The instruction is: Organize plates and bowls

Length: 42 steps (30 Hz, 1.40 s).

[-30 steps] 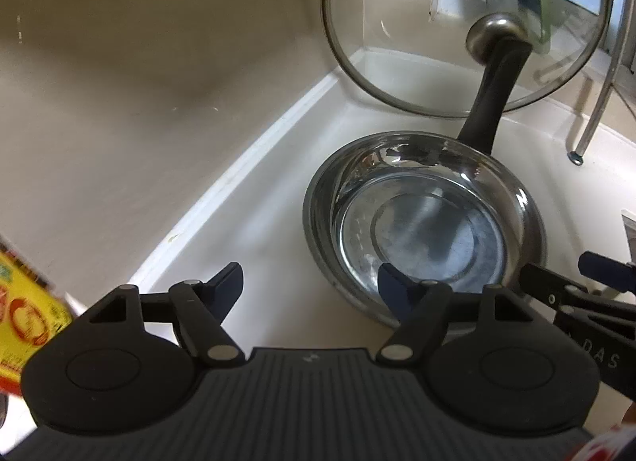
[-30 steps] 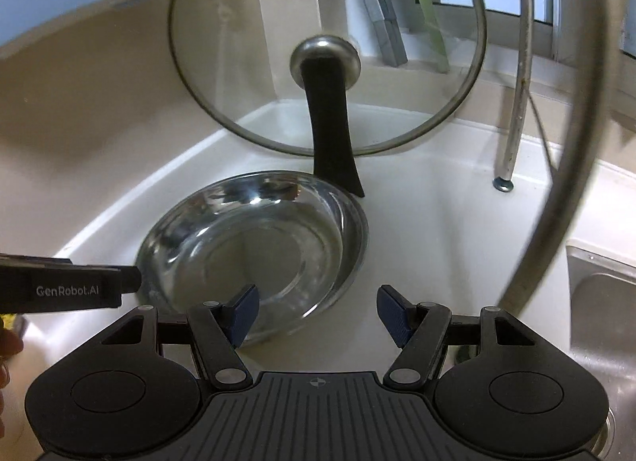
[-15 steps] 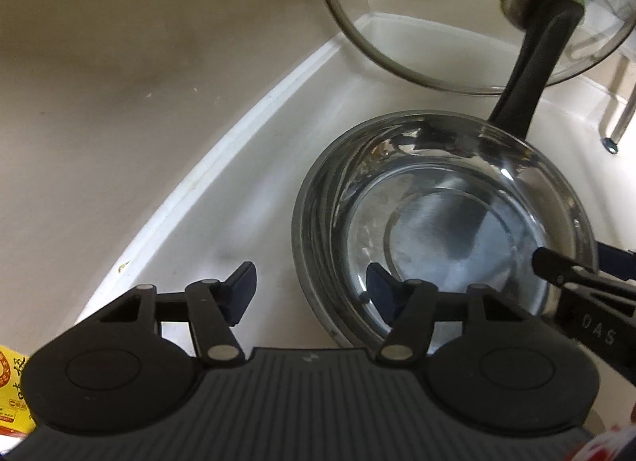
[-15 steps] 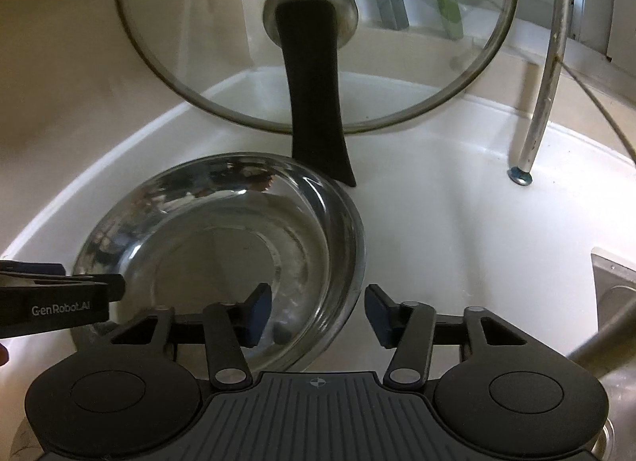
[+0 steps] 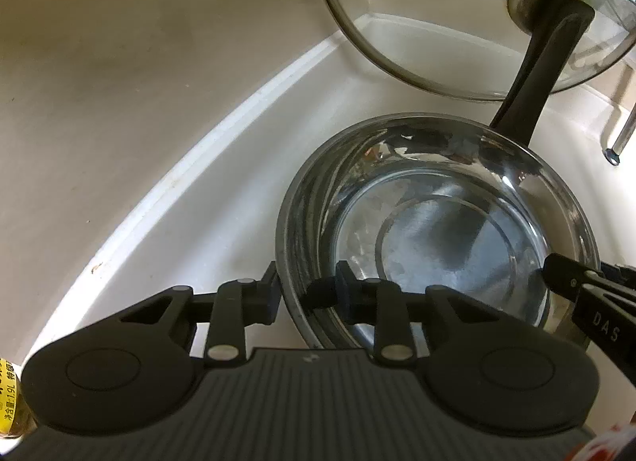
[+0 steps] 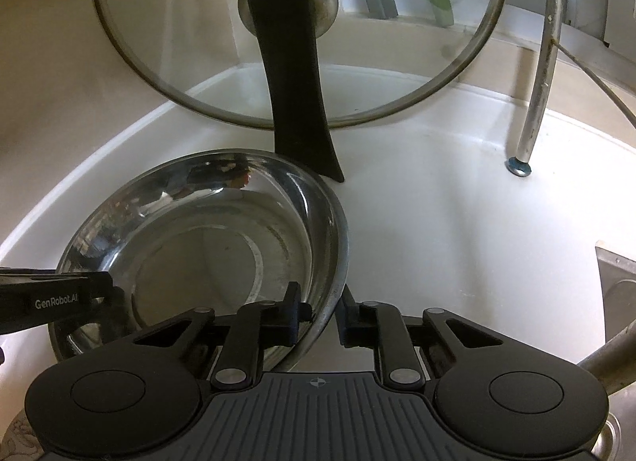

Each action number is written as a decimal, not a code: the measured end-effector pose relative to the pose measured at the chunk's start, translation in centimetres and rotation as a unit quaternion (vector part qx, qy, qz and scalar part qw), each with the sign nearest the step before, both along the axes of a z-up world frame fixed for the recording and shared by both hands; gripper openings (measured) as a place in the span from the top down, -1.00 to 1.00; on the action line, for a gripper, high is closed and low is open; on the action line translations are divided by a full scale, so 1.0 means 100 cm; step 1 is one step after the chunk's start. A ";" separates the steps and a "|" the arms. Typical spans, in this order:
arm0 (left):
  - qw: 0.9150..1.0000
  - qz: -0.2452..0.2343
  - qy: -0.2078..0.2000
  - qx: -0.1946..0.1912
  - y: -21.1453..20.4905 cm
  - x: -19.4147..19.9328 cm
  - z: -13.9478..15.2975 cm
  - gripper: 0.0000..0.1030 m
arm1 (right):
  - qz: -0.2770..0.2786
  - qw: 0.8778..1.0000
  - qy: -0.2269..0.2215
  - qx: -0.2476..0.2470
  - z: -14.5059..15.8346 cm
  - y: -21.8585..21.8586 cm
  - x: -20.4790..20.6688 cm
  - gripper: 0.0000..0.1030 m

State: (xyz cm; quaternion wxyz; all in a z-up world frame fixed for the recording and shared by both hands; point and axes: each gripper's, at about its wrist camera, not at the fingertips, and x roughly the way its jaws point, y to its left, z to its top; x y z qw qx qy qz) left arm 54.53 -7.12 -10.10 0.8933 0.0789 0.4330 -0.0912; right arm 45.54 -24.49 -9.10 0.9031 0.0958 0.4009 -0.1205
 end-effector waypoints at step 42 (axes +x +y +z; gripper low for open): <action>0.994 0.039 -0.076 -0.068 0.035 -0.096 0.067 0.72 | 0.026 0.994 -0.101 0.026 0.071 0.012 -0.084 0.65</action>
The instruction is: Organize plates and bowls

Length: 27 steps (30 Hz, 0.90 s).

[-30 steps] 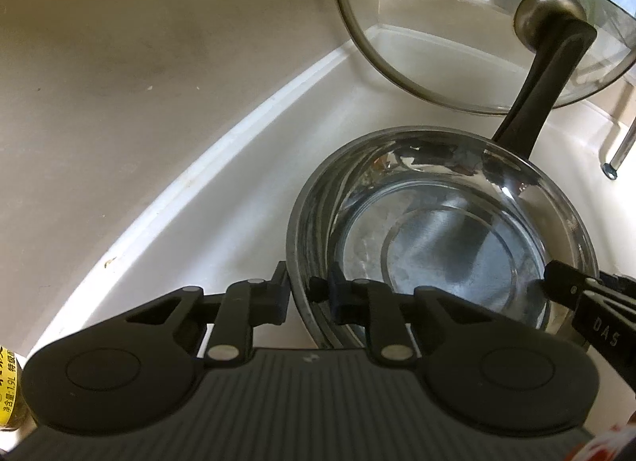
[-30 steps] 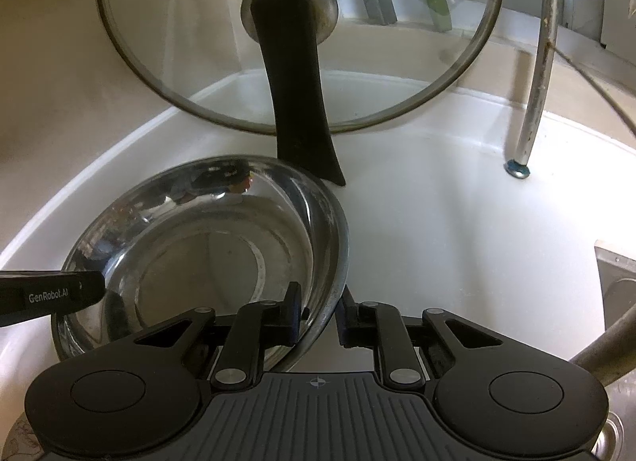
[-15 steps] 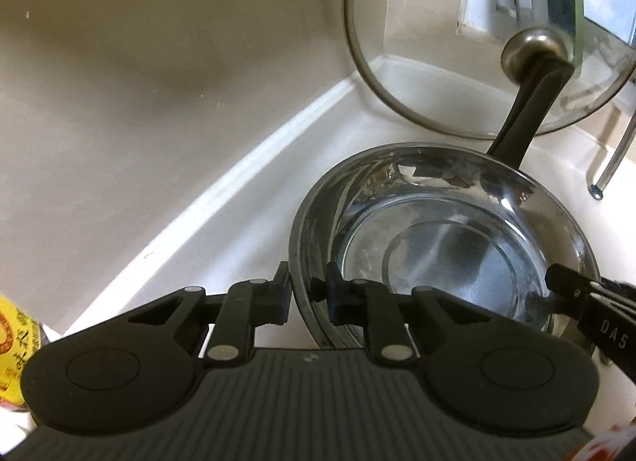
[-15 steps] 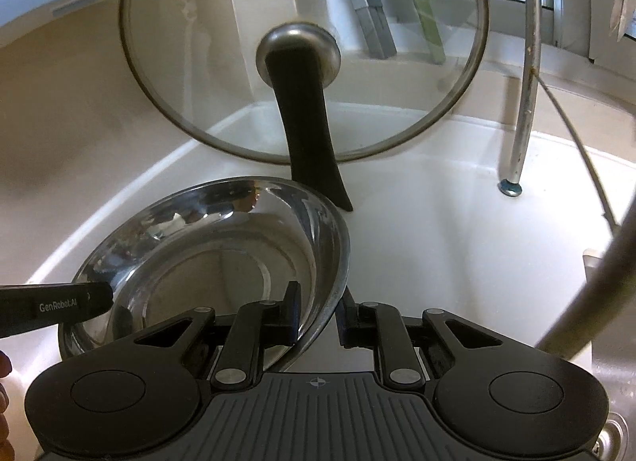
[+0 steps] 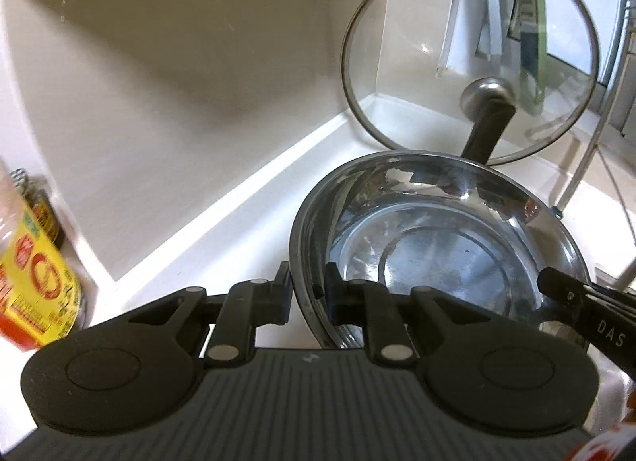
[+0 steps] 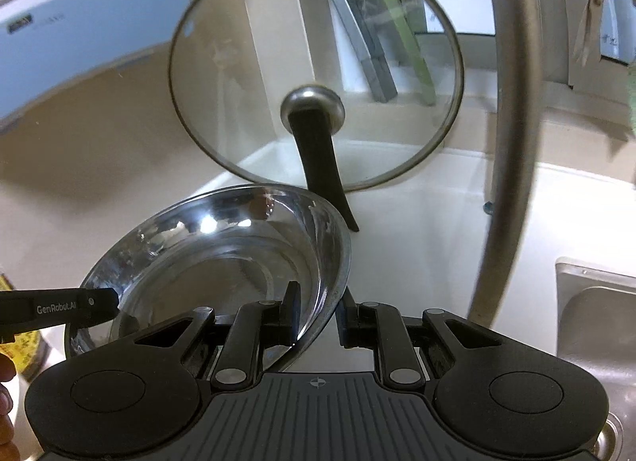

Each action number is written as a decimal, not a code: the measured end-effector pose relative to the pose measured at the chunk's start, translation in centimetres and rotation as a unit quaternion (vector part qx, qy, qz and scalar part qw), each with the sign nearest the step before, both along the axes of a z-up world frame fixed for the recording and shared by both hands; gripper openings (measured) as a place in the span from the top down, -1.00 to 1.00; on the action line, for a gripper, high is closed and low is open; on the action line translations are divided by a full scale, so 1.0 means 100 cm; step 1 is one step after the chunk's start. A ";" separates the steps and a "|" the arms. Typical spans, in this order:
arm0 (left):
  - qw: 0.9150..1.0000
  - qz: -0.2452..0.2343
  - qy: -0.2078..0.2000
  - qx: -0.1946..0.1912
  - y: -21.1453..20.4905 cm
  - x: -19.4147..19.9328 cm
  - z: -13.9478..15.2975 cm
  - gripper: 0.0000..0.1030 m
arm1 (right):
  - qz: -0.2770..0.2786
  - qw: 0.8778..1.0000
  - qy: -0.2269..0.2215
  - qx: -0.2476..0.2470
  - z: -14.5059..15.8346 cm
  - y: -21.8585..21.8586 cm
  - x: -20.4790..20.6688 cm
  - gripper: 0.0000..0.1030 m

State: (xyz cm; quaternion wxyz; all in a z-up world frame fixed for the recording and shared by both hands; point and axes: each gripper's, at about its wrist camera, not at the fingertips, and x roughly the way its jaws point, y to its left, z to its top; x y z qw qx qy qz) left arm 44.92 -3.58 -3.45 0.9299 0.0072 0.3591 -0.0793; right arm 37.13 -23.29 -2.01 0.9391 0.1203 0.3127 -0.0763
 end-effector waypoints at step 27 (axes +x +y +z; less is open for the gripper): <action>0.999 0.024 -0.030 -0.031 0.025 -0.177 0.029 0.72 | 0.064 0.997 -0.037 0.028 0.035 0.002 -0.144 0.65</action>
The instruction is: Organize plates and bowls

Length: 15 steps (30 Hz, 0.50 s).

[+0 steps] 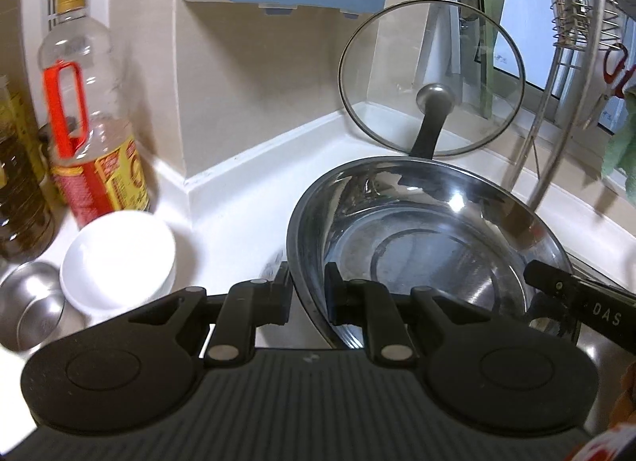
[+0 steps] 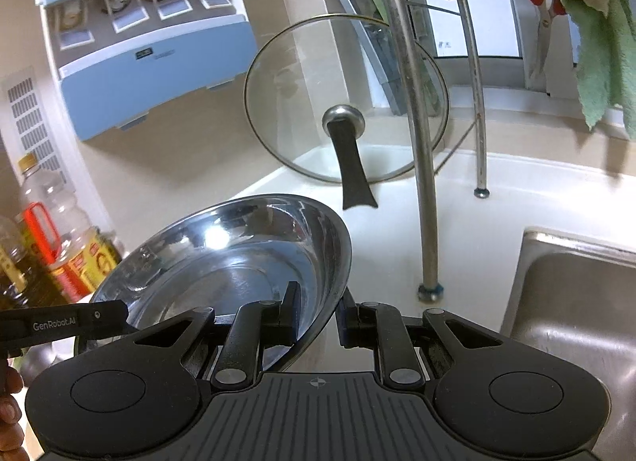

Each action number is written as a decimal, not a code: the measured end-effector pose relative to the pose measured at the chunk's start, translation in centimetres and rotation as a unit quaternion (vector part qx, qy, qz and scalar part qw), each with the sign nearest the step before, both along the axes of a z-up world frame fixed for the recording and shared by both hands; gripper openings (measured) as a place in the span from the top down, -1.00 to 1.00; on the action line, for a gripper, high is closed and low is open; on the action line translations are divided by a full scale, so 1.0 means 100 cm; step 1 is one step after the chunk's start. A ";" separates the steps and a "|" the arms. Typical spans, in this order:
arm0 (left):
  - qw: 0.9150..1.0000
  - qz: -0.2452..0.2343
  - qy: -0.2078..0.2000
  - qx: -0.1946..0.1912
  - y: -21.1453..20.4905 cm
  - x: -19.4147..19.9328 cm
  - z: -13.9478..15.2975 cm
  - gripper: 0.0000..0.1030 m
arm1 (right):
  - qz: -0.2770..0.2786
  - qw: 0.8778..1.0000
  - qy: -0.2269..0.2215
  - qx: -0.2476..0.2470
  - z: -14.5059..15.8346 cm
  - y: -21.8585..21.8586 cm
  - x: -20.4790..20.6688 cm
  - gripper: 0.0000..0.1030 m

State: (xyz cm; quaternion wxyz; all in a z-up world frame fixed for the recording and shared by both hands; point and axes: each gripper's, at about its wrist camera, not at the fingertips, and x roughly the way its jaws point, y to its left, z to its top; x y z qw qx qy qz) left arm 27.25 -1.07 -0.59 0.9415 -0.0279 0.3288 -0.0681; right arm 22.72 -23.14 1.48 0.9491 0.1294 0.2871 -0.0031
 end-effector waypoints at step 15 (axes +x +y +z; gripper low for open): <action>1.000 0.017 0.022 0.002 0.009 -0.075 -0.012 0.72 | 0.034 0.999 0.030 0.003 -0.015 0.011 -0.066 0.64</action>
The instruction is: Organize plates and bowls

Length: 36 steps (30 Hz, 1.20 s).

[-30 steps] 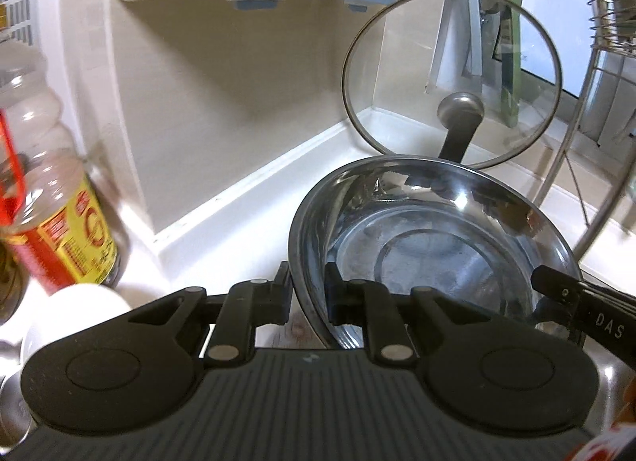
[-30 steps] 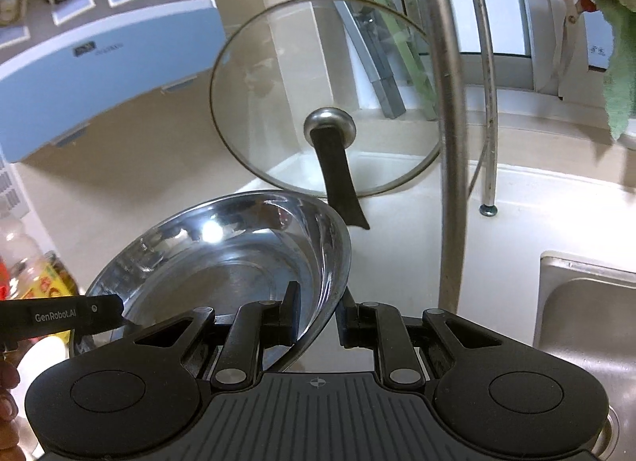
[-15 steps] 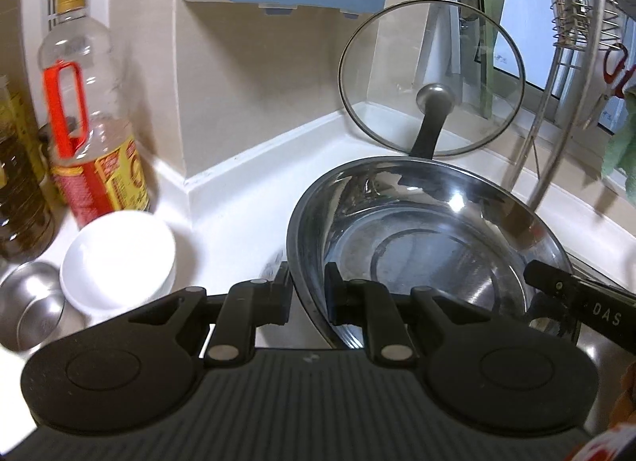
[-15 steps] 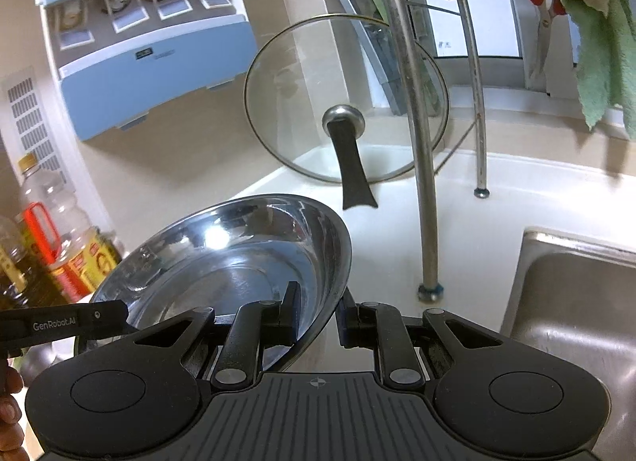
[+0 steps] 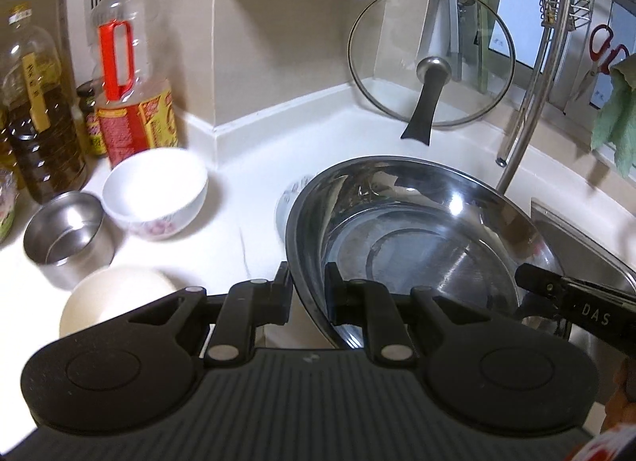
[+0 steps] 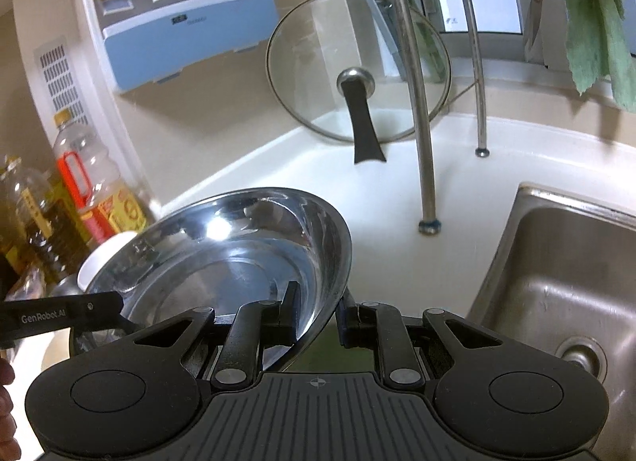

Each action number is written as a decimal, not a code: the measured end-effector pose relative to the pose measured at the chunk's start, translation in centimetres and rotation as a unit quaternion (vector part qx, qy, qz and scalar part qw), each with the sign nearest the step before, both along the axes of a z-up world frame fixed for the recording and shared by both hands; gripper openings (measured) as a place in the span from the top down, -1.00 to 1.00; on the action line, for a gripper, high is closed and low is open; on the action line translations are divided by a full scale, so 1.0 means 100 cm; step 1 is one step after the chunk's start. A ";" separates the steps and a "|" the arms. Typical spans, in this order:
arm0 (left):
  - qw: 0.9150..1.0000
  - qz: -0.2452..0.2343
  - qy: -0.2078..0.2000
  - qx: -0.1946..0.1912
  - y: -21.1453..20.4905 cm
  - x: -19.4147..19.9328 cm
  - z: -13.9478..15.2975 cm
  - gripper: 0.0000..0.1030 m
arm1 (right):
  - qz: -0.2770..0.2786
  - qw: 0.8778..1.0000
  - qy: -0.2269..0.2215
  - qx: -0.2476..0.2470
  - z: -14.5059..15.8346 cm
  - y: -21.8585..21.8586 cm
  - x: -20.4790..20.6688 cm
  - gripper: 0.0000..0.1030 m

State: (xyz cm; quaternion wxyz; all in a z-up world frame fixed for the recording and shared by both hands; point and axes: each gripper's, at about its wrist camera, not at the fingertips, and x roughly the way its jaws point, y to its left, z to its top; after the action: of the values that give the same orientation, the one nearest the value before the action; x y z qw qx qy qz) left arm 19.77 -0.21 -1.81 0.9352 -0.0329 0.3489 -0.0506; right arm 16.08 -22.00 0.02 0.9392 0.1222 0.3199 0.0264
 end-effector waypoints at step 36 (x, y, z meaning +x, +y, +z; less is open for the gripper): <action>0.998 0.054 0.010 0.012 0.013 -0.021 -0.007 0.72 | 0.060 0.998 0.030 0.007 -0.020 0.014 0.003 0.63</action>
State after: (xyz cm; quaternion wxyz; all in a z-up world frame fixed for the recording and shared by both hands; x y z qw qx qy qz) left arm 17.68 1.14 -2.52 0.9332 -0.0414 0.3568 0.0043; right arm 16.37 -20.57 -1.97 0.9250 0.1098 0.3546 0.0812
